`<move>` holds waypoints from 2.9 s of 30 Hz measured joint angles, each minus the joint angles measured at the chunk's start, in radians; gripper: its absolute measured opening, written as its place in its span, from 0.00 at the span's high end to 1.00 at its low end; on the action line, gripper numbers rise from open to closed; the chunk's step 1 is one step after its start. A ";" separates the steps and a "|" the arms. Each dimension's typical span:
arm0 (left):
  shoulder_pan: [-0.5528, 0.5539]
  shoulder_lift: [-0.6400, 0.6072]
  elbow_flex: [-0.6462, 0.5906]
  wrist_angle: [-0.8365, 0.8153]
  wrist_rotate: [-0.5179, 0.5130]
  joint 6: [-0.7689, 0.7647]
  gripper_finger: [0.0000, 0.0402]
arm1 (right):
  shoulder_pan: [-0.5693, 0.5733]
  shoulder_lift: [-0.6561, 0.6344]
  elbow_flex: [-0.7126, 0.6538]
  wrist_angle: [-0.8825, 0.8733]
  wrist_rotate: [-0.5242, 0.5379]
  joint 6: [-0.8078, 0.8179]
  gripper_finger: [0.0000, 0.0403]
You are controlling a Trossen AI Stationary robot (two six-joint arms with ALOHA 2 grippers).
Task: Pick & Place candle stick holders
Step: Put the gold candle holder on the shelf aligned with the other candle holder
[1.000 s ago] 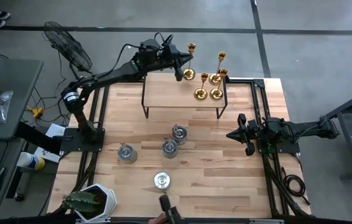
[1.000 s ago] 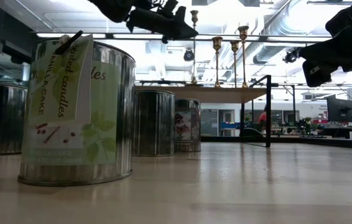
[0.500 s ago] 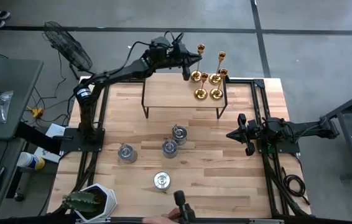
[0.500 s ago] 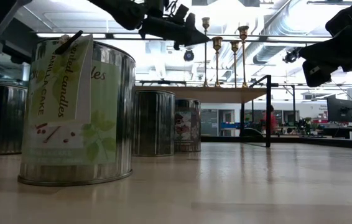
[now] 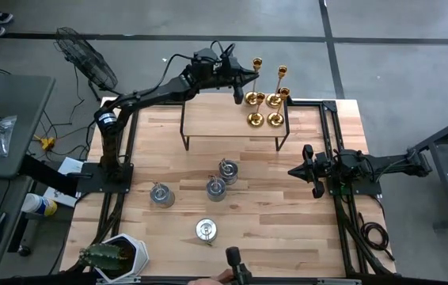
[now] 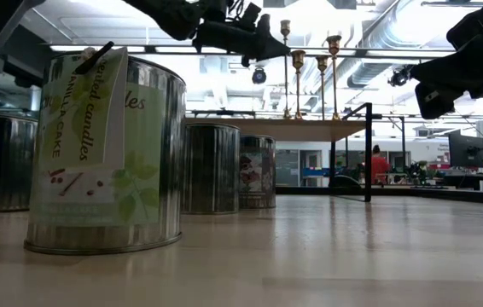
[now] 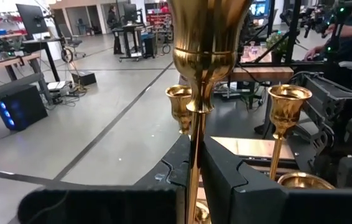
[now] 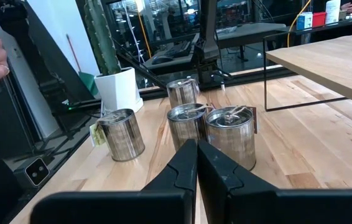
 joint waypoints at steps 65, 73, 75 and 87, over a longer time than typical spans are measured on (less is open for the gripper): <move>-0.062 0.034 -0.002 -0.006 -0.207 -0.060 0.95 | 0.000 0.000 0.000 0.000 0.000 0.000 0.99; -0.061 0.034 -0.002 -0.006 -0.207 -0.061 0.95 | 0.000 0.000 0.000 0.000 0.000 0.000 0.99; -0.061 0.034 -0.002 -0.006 -0.207 -0.061 0.95 | 0.000 0.000 0.000 0.000 0.000 0.000 0.99; -0.061 0.034 -0.002 -0.006 -0.204 -0.060 0.89 | 0.000 0.000 0.000 0.000 0.000 0.000 0.99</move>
